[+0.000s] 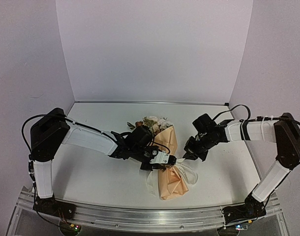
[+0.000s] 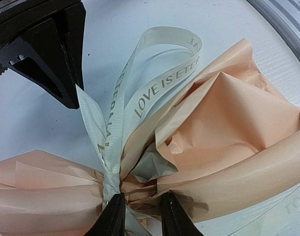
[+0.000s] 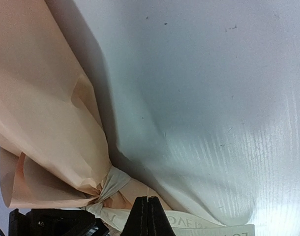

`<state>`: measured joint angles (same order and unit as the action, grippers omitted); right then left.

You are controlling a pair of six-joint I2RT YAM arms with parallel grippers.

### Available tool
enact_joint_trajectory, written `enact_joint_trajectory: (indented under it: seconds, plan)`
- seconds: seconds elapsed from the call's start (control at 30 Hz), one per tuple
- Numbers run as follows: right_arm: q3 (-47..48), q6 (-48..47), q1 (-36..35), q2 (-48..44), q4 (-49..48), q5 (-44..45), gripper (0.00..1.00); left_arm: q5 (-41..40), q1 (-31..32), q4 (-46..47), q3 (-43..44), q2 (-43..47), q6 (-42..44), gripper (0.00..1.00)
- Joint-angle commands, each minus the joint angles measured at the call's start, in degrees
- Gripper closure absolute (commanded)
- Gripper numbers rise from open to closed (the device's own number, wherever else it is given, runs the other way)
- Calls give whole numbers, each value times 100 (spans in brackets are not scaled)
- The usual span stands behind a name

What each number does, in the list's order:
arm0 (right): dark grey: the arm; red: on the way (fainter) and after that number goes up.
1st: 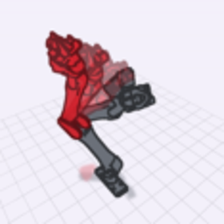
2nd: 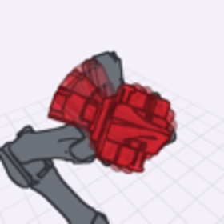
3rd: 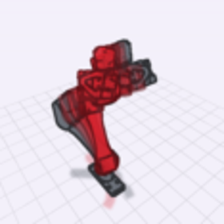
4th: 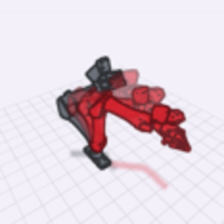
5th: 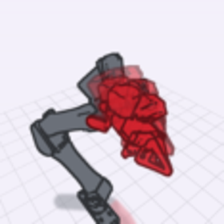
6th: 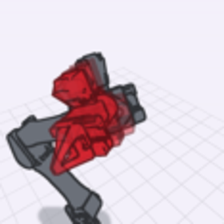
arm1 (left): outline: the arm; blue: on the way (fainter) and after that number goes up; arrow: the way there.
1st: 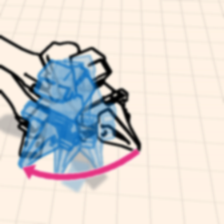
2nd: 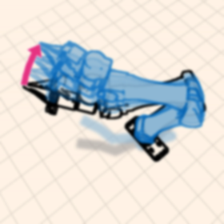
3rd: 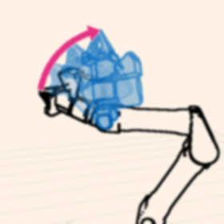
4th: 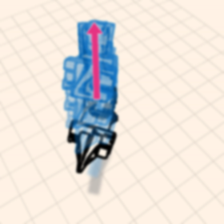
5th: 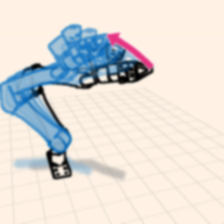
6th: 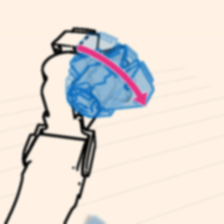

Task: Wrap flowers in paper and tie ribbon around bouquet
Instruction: Adjust the ribbon on the folded bouquet.

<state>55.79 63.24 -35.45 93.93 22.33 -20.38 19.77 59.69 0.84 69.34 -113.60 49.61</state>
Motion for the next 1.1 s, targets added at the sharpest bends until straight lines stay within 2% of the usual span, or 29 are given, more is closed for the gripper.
enact_joint_trajectory:
  seconds: [0.0, 1.07]
  plan:
    - [-68, -233, 205, -265, 239, 164, 100, 186, -28, -366, 3, -68, -11, 72]
    - [-104, -1186, 1597, -350, 938, 282, 100, 317, -78, -130, -229, 4, -164, 73]
